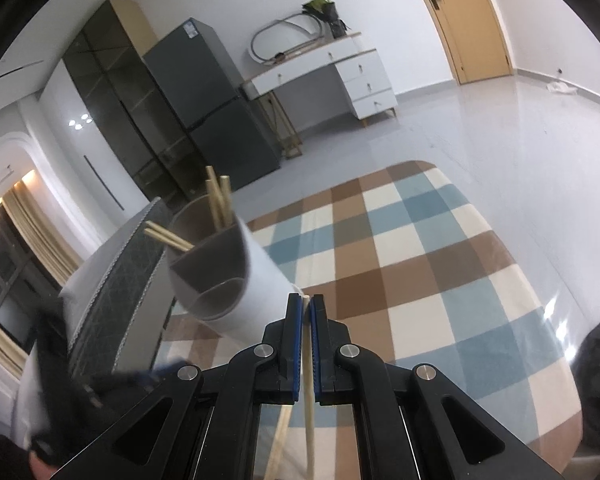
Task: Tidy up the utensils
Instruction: 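Lift both held chopsticks up over the white holder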
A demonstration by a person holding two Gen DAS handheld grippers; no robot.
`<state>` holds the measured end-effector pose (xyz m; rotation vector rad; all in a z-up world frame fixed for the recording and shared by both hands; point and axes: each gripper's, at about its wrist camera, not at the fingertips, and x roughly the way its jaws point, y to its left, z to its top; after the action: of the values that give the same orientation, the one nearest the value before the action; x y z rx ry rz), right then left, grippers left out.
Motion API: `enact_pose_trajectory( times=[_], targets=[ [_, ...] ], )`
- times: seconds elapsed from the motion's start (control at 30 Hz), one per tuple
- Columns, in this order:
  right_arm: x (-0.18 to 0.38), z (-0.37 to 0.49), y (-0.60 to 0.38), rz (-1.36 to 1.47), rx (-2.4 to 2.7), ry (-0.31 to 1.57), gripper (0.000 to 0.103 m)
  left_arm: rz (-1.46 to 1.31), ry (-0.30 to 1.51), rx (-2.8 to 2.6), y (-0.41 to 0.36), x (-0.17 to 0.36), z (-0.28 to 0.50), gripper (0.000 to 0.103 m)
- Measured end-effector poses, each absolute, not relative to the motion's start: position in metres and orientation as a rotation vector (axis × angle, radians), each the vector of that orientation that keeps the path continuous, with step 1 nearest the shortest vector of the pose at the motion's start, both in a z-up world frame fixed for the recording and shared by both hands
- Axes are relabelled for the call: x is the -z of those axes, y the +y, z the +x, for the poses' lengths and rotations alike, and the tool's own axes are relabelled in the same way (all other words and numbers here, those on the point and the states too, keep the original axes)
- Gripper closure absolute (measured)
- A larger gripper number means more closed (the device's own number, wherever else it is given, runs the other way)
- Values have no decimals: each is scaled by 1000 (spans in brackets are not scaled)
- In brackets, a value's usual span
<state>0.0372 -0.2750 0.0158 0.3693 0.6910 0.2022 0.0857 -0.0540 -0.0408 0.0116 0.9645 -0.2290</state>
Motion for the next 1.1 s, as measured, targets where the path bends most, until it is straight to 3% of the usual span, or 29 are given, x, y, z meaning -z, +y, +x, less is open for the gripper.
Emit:
enact_pose_trajectory(
  times=[0.07, 0.23, 0.53, 1.1],
  targets=[
    [-21, 29, -266, 338, -223, 670, 100, -23, 854, 219, -45, 19, 73, 103],
    [-35, 6, -243, 236, -257, 619, 100, -76, 793, 222, -32, 5, 48, 103],
    [-44, -10, -229, 195, -249, 611, 100, -66, 819, 205, -19, -9, 46, 103],
    [-67, 4, -232, 200, -230, 579, 100, -85, 697, 310, -20, -82, 48, 103]
  ],
)
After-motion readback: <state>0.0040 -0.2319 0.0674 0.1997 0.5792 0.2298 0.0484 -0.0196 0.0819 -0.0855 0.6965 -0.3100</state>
